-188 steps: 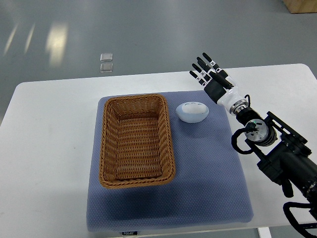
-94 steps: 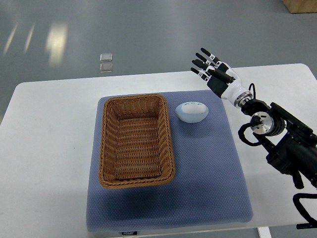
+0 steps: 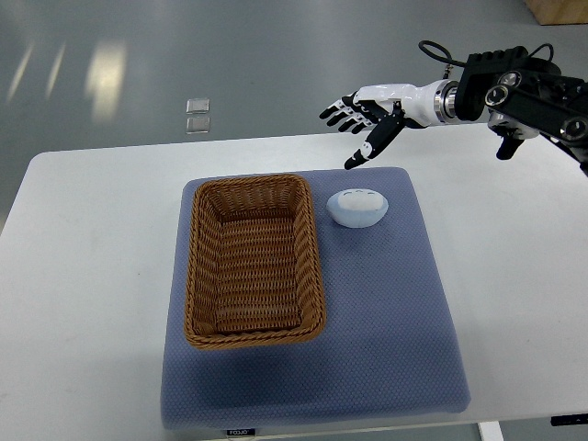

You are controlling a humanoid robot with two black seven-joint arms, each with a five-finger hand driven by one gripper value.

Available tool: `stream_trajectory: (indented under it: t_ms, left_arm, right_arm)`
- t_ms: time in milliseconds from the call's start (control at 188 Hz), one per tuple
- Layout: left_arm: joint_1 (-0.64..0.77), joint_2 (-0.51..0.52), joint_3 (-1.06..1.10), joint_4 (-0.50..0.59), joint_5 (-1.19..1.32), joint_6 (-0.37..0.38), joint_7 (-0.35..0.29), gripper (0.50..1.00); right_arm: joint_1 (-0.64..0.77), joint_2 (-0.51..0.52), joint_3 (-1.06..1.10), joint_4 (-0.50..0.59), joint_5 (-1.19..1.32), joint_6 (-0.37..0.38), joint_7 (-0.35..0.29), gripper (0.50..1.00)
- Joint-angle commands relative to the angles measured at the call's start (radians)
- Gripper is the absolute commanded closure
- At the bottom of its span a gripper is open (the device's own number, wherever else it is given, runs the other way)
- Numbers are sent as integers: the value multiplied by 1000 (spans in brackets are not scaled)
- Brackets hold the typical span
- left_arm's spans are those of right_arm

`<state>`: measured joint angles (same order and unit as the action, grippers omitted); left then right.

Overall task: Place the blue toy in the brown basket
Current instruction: 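Lower the right hand onto the pale blue toy and close fingers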

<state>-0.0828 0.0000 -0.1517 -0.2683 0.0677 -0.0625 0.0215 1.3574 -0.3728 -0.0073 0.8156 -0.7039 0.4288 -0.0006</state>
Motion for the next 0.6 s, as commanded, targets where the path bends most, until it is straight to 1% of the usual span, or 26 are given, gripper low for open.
stream_trajectory:
  t_ms: [0,96,181,330,596]
  left_arm:
    - [0,0,0,0,0,0,0,500]
    - [0,0,0,0,0,0,0,500]
    - [0,0,0,1,0,0,0,500]
    - [0,0,-2,4,-2,1,0,500]
    - [1,0,-2,12,-2,1,0,500]
  right_arm:
    - [97,15,-149,31,-48,7,-9,591]
    - [137,18,-198,74,-109,10,-24,591]
    - [147,22,-217,91,-134,28,-55,591]
    - [137,23,-217,120,-134,41,-61,591]
    - [69,51,-214,112,-141,-24,-61,593]
